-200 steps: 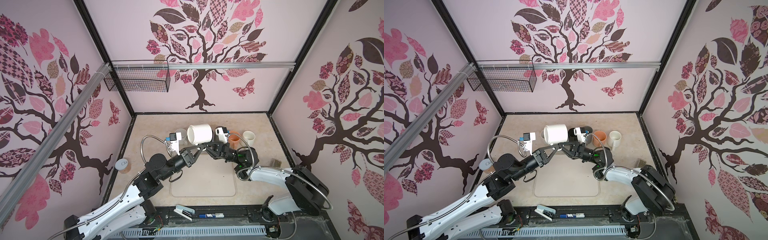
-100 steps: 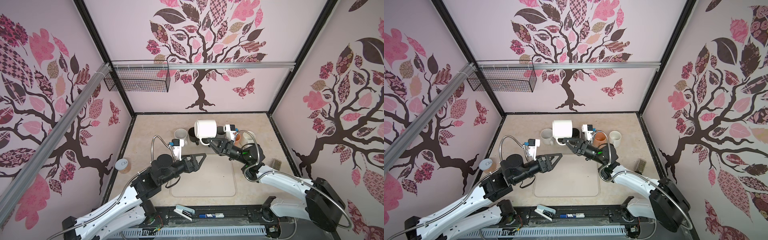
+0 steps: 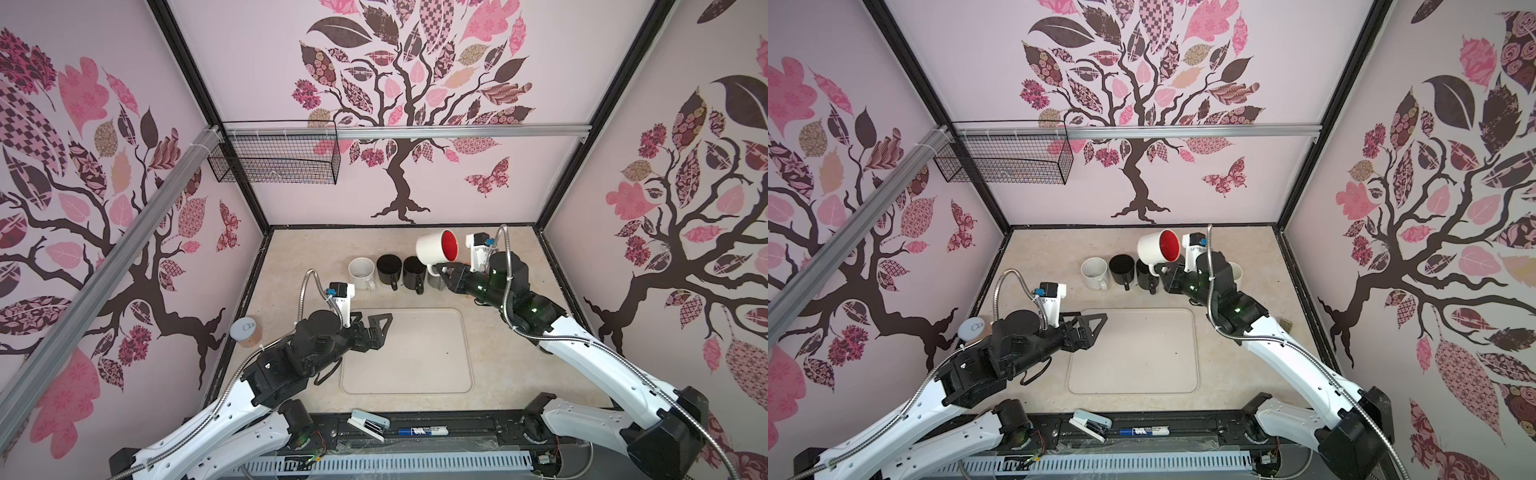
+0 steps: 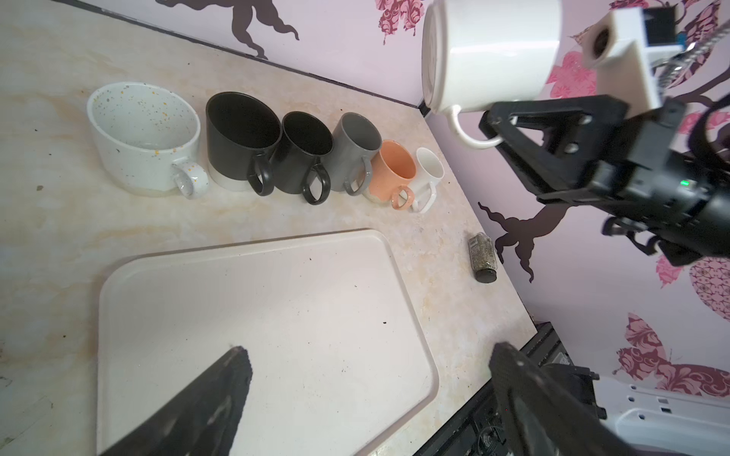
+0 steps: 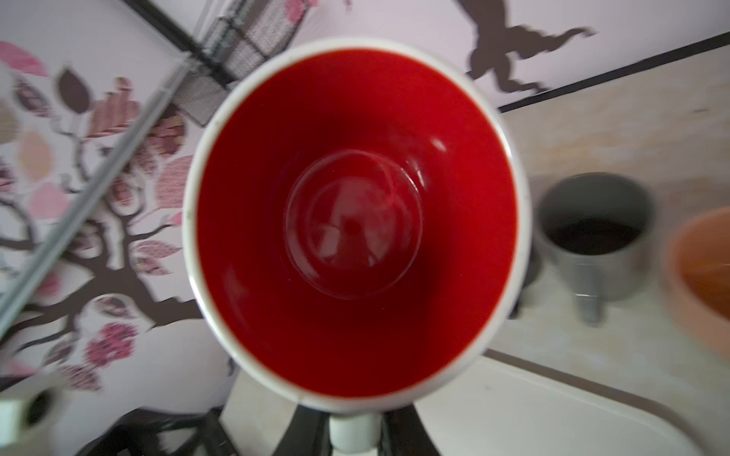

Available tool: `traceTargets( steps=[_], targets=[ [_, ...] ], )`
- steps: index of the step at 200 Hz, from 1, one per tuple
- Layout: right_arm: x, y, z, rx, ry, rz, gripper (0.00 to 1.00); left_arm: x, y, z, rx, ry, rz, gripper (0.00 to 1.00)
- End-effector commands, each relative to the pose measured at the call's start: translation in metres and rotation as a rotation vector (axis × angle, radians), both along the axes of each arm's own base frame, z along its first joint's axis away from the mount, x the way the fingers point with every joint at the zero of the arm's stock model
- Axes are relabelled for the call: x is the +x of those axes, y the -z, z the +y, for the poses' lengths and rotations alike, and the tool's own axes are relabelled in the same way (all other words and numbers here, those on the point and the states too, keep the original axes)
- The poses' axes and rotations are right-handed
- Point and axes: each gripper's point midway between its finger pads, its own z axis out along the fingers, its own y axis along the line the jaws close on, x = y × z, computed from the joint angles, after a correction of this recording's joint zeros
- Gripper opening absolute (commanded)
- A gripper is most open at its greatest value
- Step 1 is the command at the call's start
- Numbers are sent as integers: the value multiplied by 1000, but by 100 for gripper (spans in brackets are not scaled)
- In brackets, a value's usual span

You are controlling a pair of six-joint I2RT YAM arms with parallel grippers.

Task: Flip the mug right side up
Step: 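Set the red-lined mug upright beside the white mug, open right gripper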

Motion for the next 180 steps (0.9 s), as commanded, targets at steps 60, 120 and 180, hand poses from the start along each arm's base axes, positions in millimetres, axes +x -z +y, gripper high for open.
traceTargets(
  steps=[60, 120, 180],
  targets=[
    [68, 29, -178, -502, 484, 58, 0, -2, 25, 8, 70, 7, -20, 97],
    [79, 48, -237, -705, 640, 83, 0, -3, 23, 3, 80, 38, -34, 97],
    [84, 111, -277, -650, 692, 233, 0, -4, 29, -4, 75, 66, -19, 97]
  ],
)
